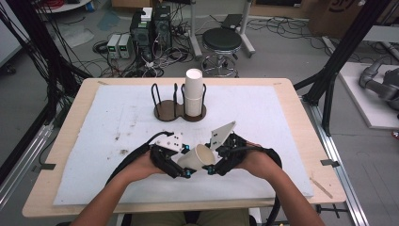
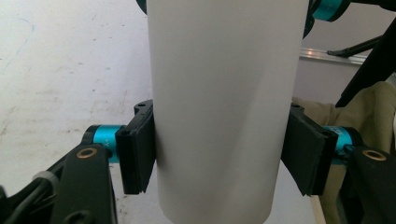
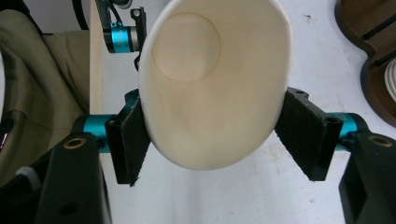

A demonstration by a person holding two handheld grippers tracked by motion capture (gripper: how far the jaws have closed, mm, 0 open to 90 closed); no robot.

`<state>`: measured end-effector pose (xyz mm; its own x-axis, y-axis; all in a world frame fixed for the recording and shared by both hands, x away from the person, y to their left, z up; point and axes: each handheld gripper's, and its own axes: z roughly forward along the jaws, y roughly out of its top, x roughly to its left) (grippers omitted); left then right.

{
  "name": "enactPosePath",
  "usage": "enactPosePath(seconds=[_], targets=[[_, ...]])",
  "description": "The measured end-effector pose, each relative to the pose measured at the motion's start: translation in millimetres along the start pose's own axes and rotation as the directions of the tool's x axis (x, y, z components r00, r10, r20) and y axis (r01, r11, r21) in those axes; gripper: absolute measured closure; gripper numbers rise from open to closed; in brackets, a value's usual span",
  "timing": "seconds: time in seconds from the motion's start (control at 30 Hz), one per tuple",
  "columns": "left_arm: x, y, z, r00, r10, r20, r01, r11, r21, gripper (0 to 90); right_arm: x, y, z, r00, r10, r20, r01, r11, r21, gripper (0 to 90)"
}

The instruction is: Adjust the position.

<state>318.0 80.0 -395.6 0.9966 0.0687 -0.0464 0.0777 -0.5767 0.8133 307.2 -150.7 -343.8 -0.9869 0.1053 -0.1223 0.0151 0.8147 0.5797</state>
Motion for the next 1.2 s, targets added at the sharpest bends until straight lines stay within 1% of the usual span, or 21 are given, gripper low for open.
enactPosePath(seconds=[0.07,0.17,0.27,0.37,0.43,0.5,0.53,0.6,0.67,0.7,0.73,0.8,0.87,0.9,0.97,1.0,1.07,1.1,1.13,1.17,1.2], targets=[[-0.1,-1.7,1.3,1.0,-0.008,0.005,0.008,0.9999,-0.012,34.3,0.1,0.1,0.4,1.0,0.005,-0.002,-0.005,1.0,0.0,30.3],[-0.2,-3.0,2.8,0.9997,-0.019,0.018,0.019,0.9998,-0.005,34.4,-0.1,0.5,0.9,0.9999,0.009,-0.013,-0.009,1.0,0.006,30.3],[-0.5,-3.1,3.7,0.9996,-0.019,0.02,0.019,0.9998,-0.002,34.5,-0.1,0.8,1.5,0.9998,0.006,-0.021,-0.006,1.0,0.016,30.1],[-0.7,-3.5,3.8,0.9995,-0.024,0.019,0.024,0.9996,-0.015,34.4,-1.1,0.6,1.3,0.9996,0.012,-0.027,-0.012,1.0,0.015,28.4],[-0.3,-4.9,3.1,0.9991,-0.035,0.023,0.036,0.9987,-0.035,33.9,-2.5,0.2,0.5,0.9989,0.03,-0.036,-0.03,1.0,-0.007,26.2],[-0.2,-6.7,2.4,0.999,-0.042,0.013,0.043,0.998,-0.047,33.6,-4.4,-0.6,-1.3,0.9977,0.054,-0.043,-0.055,0.998,-0.04,24.5],[0.3,-8.2,2.2,0.999,-0.044,0.008,0.044,0.9976,-0.053,33.6,-5.3,-1.2,-2.7,0.997,0.064,-0.043,-0.067,0.996,-0.064,23.0],[1.2,-11.8,0.6,0.998,-0.063,0.002,0.063,0.9954,-0.073,33.6,-7.7,-3.2,-7.1,0.9947,0.09,-0.049,-0.096,0.988,-0.122,21.7],[2.4,-15.2,-2.0,0.9969,-0.078,-0.012,0.076,0.9923,-0.098,33.4,-9.8,-5.9,-13.5,0.9921,0.115,-0.05,-0.123,0.974,-0.189,21.6],[3.3,-17.6,-3.8,0.9954,-0.093,-0.025,0.089,0.9887,-0.121,33.2,-10.6,-7.1,-16.4,0.9915,0.122,-0.045,-0.129,0.969,-0.212,21.6],[4.1,-19.6,-5.7,0.994,-0.103,-0.036,0.097,0.9853,-0.141,32.9,-11.9,-9.8,-20.8,0.9895,0.139,-0.04,-0.145,0.957,-0.25,21.6],[6.0,-23.8,-9.9,0.9914,-0.12,-0.052,0.109,0.9784,-0.176,32.4,-14.4,-15.7,-26.9,0.9855,0.168,-0.02,-0.167,0.94,-0.298,21.6],[7.2,-28.2,-14.3,0.9882,-0.138,-0.066,0.121,0.9689,-0.216,32.1,-16.4,-23.2,-31.6,0.9788,0.205,-0.003,-0.194,0.924,-0.33,21.6],[7.9,-30.4,-17.0,0.9871,-0.142,-0.075,0.121,0.9653,-0.231,32.1,-17.2,-27.5,-33.3,0.9761,0.217,0.006,-0.203,0.918,-0.341,21.6],[9.0,-35.4,-22.1,0.9839,-0.155,-0.089,0.125,0.9528,-0.276,32.0,-16.6,-36.8,-35.3,0.9675,0.252,0.019,-0.229,0.904,-0.361,21.6],[9.4,-37.7,-24.7,0.9815,-0.163,-0.1,0.126,0.9449,-0.302,32.0,-16.2,-42.2,-35.8,0.9639,0.265,0.021,-0.239,0.899,-0.368,21.6],[10.7,-41.6,-30.1,0.9782,-0.173,-0.115,0.125,0.9325,-0.339,32.0,-14.9,-53.6,-36.0,0.9545,0.296,0.031,-0.263,0.886,-0.381,21.7],[11.5,-43.7,-33.7,0.9756,-0.18,-0.125,0.124,0.9228,-0.365,32.0,-14.5,-57.8,-35.8,0.9503,0.309,0.036,-0.272,0.881,-0.387,21.6],[12.2,-44.9,-36.7,0.9737,-0.183,-0.135,0.12,0.9162,-0.382,32.0,-14.1,-65.1,-35.4,0.9436,0.327,0.05,-0.282,0.874,-0.396,21.6],[12.8,-45.7,-38.9,0.973,-0.185,-0.138,0.118,0.9114,-0.394,32.0,-13.5,-70.8,-35.1,0.938,0.343,0.052,-0.295,0.868,-0.401,21.6],[13.6,-47.0,-42.4,0.9715,-0.187,-0.145,0.113,0.9042,-0.412,32.0,-13.2,-74.9,-34.7,0.9333,0.354,0.059,-0.302,0.862,-0.407,21.6]])
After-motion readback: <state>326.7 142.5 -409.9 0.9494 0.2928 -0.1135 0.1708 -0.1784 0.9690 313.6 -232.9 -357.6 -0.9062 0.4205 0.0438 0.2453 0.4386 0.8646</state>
